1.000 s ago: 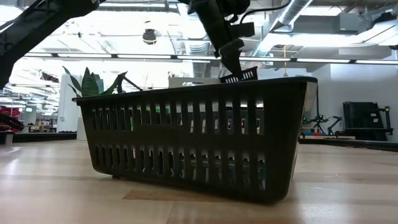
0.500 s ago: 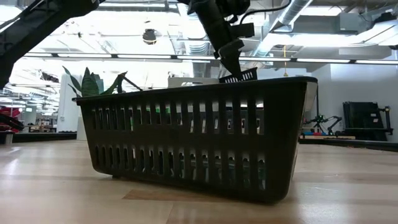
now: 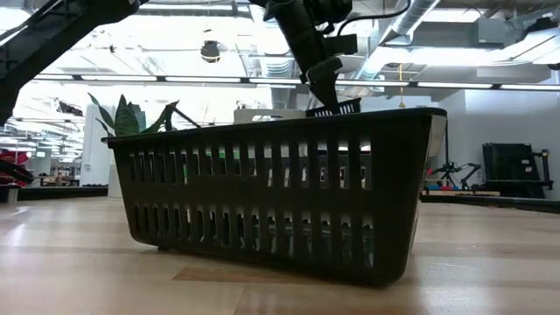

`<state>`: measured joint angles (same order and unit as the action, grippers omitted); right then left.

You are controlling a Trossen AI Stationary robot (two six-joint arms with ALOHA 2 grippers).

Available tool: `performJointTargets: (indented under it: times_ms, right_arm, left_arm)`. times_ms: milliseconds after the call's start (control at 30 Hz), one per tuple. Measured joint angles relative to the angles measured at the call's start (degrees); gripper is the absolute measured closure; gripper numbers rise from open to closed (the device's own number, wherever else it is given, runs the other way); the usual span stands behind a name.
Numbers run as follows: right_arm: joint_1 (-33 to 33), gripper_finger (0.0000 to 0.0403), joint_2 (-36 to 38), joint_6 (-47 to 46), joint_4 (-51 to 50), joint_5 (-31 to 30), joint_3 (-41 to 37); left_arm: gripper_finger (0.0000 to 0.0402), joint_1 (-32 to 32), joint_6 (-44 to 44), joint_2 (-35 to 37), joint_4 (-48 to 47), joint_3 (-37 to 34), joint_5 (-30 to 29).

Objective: Stack baskets on shelf by color
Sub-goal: Stack the left black bin on top of the black bin on the shelf

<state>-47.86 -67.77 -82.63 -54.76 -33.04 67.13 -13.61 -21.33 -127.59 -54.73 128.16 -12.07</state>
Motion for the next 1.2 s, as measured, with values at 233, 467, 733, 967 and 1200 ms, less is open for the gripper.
performJointTargets:
  times_ms: [233,467,733,967,1200]
  right_arm:
    - [0.0,0.0285,0.0,0.5,0.0,0.0,0.0]
    - [0.0,0.0285,0.0,0.6,-0.1,0.0,0.0]
    - [0.0,0.0285,0.0,0.6,-0.1,0.0,0.0]
    - [0.0,0.0285,0.0,0.5,-0.1,0.0,0.0]
    - [0.0,0.0285,0.0,0.6,-0.1,0.0,0.0]
  left_arm:
    - [0.0401,0.1,0.9,0.0,0.1,0.0,0.3]
    - [0.0401,0.5,1.0,0.0,1.2,0.0,1.2]
    - [0.0401,1.4,-0.7,0.0,4.2,0.0,0.3]
    - [0.0401,1.4,0.4,-1.9,3.1,0.0,1.5]
    - [0.0401,2.2,0.0,-3.8,0.9,-0.1,0.0]
